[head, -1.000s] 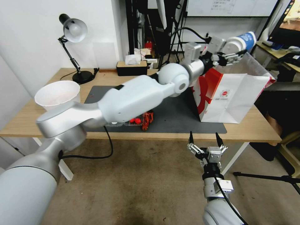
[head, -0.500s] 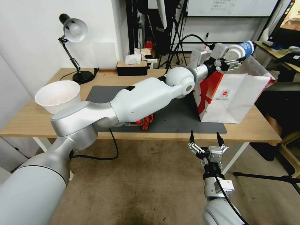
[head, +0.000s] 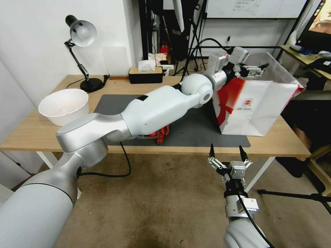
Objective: Pick up the trash from the table and place it into the takeout bag.
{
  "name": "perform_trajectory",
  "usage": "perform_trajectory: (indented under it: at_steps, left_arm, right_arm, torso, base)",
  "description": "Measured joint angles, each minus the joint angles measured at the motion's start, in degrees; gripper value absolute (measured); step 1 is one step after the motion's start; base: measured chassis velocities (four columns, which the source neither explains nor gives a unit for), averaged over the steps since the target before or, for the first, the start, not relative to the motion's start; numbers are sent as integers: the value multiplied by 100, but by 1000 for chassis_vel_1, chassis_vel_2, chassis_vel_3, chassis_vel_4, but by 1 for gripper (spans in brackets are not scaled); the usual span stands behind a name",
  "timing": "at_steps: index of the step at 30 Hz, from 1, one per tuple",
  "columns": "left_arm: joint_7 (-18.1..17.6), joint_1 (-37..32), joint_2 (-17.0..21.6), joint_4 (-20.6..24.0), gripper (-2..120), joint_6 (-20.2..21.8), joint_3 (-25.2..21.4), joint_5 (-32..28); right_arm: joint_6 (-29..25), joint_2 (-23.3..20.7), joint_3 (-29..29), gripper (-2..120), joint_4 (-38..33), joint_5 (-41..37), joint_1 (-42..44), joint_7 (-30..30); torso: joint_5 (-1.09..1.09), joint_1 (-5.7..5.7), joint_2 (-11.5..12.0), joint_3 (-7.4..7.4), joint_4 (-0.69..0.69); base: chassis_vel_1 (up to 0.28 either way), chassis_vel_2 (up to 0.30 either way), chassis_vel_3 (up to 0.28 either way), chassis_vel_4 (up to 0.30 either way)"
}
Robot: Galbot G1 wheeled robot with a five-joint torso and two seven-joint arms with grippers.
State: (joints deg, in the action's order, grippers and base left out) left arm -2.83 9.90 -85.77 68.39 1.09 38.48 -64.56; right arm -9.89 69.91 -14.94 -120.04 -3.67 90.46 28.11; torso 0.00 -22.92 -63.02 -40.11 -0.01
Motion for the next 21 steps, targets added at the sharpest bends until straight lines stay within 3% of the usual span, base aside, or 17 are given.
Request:
perform_trajectory:
  at_steps: [5,12,21]
  left_arm:
    - [-142,-51,340,329,100,7,-282,-23]
    - [-347,-393,1266,1006,100,47,-719,-73]
    - [-366,-861,2058,1333,100,50,-1183,37]
  right_arm:
    - [0,-3,-5,100,-4,0,-5,1]
    - [11,-2,15,100,-4,0,-34,-6]
    - [43,-32,44,100,5,1,-44,-16]
  torso:
    - [-1,0,0,0,1]
    - [-3,0,0,0,1]
    - [-2,0,0,0,1]
  base:
    - [0,0,0,0]
    - [0,0,0,0]
    - [0,0,0,0]
